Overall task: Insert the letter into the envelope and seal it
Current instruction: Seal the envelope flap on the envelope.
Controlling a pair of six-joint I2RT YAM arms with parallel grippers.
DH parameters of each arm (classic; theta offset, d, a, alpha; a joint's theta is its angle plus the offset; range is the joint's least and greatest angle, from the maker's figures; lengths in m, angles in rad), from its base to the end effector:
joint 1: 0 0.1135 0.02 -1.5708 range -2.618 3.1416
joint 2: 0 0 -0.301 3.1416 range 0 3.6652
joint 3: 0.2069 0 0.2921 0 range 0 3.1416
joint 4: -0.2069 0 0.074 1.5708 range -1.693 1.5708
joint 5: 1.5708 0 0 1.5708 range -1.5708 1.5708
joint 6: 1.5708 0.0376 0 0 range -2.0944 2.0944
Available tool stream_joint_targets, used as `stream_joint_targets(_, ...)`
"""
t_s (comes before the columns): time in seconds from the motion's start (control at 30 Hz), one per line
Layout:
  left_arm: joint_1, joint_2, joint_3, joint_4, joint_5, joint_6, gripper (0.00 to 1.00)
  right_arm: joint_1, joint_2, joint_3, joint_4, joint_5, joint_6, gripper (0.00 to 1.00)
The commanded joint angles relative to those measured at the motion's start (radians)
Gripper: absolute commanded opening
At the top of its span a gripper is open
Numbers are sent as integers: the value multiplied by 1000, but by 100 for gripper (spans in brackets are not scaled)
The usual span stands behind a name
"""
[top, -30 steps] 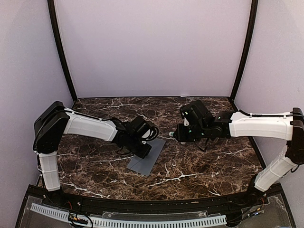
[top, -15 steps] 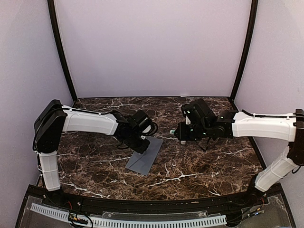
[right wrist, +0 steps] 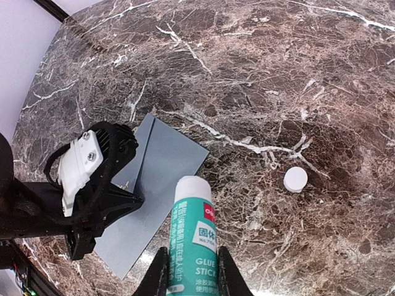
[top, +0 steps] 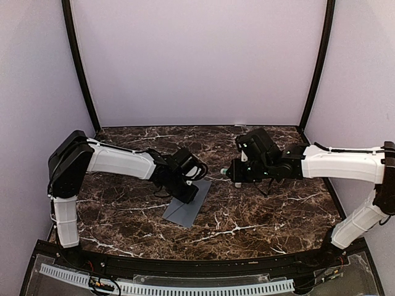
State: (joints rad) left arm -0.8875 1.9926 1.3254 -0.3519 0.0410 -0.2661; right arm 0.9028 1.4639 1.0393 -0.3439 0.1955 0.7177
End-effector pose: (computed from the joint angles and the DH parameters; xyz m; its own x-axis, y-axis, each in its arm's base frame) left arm 0.2914 -0.3603 0.1633 -0.7261 0.4757 -0.4965 0.6193 0.7662 -0.1715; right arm 0.2243 0.2725 0.2726 -0.7739 0.0607 -0.6304 -0.2318 0.8992 0.3711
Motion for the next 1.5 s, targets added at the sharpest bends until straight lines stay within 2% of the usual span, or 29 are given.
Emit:
stream_joint_targets(0.0,7,17,-90,20,31,-30,4,-8,-13,-9,31,7,13,5)
stream_joint_targets(0.2,13,18,-174,100,115,-69,4,-8,-14,-9,30,7,13,5)
stream_joint_targets(0.37,14,-6,-190,125,109,-73,3,-10,-24,-14,30,10,14,5)
stream_joint_targets(0.53,14,-84,-122,113,106,-46,6,-8,-28,-18,34,8,19,5)
stream_joint_targets(0.67,13,-153,-81,107,92,-40,11,-7,-27,-19,37,3,20,5)
stream_joint_targets(0.77,14,-203,-83,111,60,-35,18,-7,-25,-18,37,-2,21,5)
stream_joint_targets(0.97,42,-209,-118,102,47,-38,27,-8,-18,-16,44,-8,20,5)
stream_joint_targets(1.03,57,-207,-144,127,77,-54,26,-7,-19,-15,43,-8,19,5)
stream_joint_targets(1.13,73,-203,-181,164,113,-76,15,-8,-21,-18,42,-8,23,5)
stream_joint_targets(1.2,74,-196,-193,173,119,-81,13,-8,-24,-20,43,-8,23,5)
stream_joint_targets(1.47,75,-146,-221,212,172,-78,10,-7,-18,-26,62,-23,25,5)
